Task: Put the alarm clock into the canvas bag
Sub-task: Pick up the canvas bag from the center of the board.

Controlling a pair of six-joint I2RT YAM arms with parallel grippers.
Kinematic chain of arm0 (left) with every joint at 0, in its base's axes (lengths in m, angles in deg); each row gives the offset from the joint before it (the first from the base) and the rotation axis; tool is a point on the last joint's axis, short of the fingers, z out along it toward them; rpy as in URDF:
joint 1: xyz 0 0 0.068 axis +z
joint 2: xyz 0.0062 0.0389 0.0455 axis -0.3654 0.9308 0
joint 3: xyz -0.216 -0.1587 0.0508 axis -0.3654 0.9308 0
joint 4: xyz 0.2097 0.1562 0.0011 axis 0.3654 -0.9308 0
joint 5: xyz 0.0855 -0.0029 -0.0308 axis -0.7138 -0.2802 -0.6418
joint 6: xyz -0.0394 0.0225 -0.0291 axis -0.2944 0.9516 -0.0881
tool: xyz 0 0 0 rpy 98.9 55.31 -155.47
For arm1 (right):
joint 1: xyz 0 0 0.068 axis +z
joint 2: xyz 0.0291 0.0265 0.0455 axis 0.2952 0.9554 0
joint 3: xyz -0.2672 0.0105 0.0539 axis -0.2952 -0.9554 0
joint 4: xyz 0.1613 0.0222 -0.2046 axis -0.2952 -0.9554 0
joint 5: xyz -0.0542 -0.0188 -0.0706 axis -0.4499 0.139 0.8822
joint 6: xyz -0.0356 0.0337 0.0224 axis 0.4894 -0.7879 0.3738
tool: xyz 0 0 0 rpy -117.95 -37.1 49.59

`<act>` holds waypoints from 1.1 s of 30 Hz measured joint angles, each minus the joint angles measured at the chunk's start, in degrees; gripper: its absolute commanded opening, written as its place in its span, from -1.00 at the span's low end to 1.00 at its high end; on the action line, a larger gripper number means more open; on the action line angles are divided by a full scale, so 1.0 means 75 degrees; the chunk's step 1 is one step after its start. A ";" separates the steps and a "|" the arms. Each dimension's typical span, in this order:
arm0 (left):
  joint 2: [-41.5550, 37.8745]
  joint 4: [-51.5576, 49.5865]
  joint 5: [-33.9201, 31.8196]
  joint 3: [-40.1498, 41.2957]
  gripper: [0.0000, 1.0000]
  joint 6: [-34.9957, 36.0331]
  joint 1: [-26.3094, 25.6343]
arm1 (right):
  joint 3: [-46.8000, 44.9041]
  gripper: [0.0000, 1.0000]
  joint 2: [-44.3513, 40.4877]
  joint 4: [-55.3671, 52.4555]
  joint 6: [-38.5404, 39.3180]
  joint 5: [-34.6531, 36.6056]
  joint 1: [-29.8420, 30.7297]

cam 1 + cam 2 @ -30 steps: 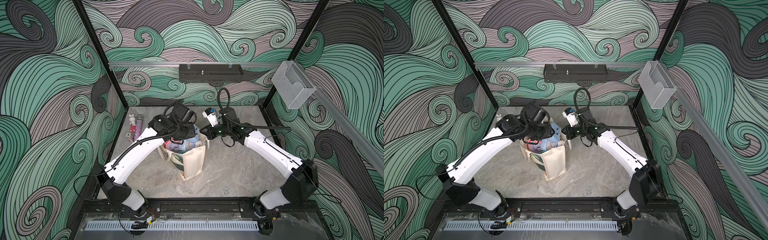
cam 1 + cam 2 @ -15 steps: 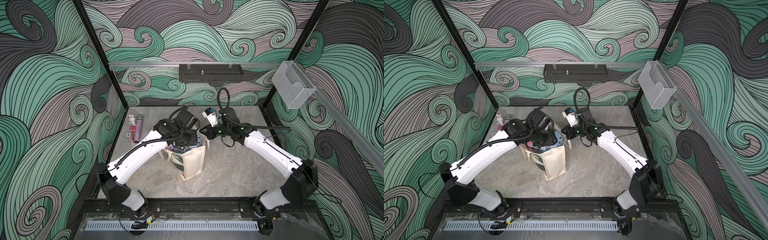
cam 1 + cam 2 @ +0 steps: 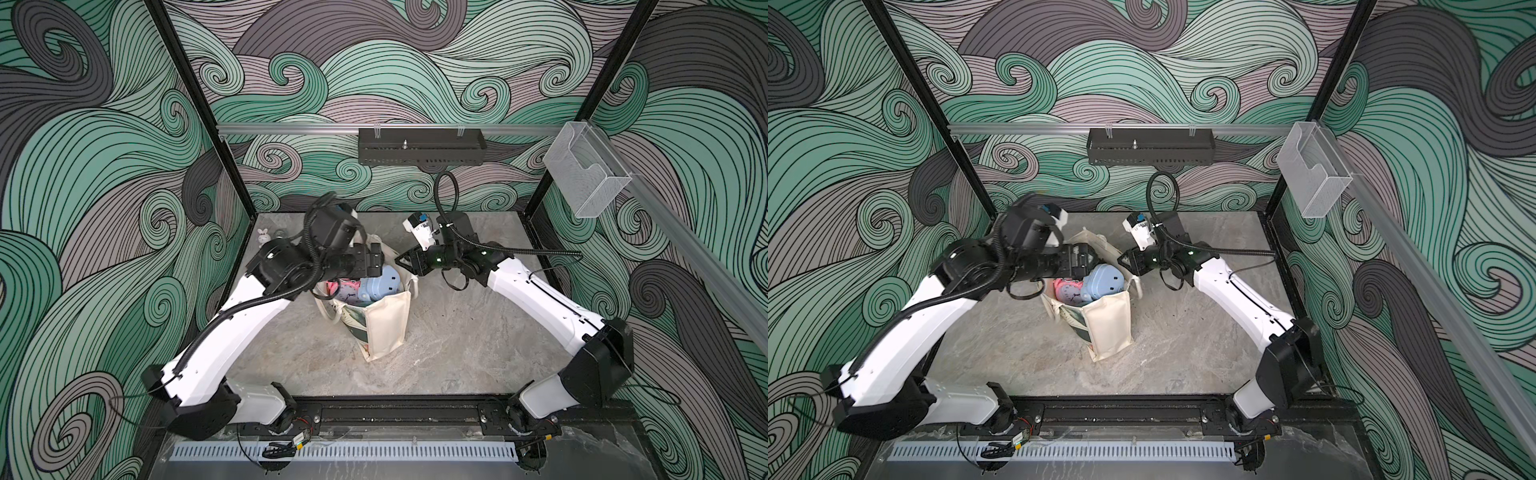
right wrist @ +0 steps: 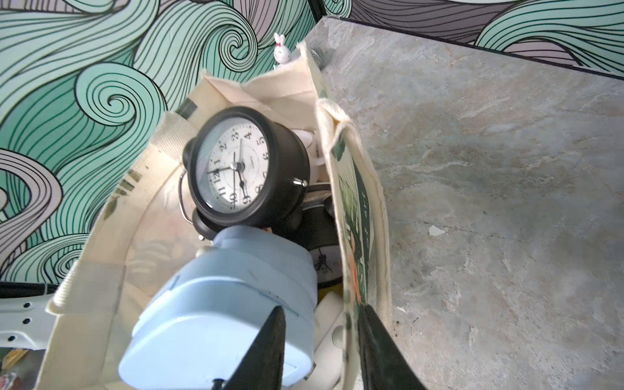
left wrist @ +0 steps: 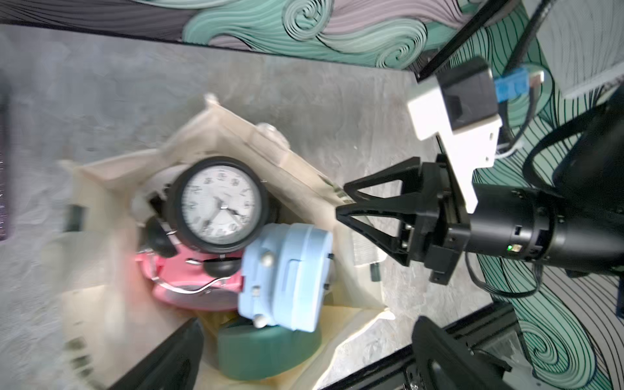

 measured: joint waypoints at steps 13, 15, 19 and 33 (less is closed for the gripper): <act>-0.1008 -0.0172 0.0472 0.2334 0.61 -0.0326 0.2092 | 0.0991 -0.30 0.1244 -0.0568 0.0306 0.0268 0.0213; -0.1008 -0.0102 0.0501 0.2605 0.42 -0.0431 0.2224 | 0.1058 -0.35 0.1250 -0.0653 0.0356 0.0318 0.0213; -0.0988 0.0047 0.0609 0.3104 0.21 -0.0586 0.2387 | 0.1084 -0.42 0.1253 -0.0772 0.0425 0.0370 0.0259; -0.0833 0.0764 0.1064 0.3453 -1.00 -0.0804 0.2430 | 0.1244 -1.00 0.1303 -0.1131 0.0443 0.0277 0.0262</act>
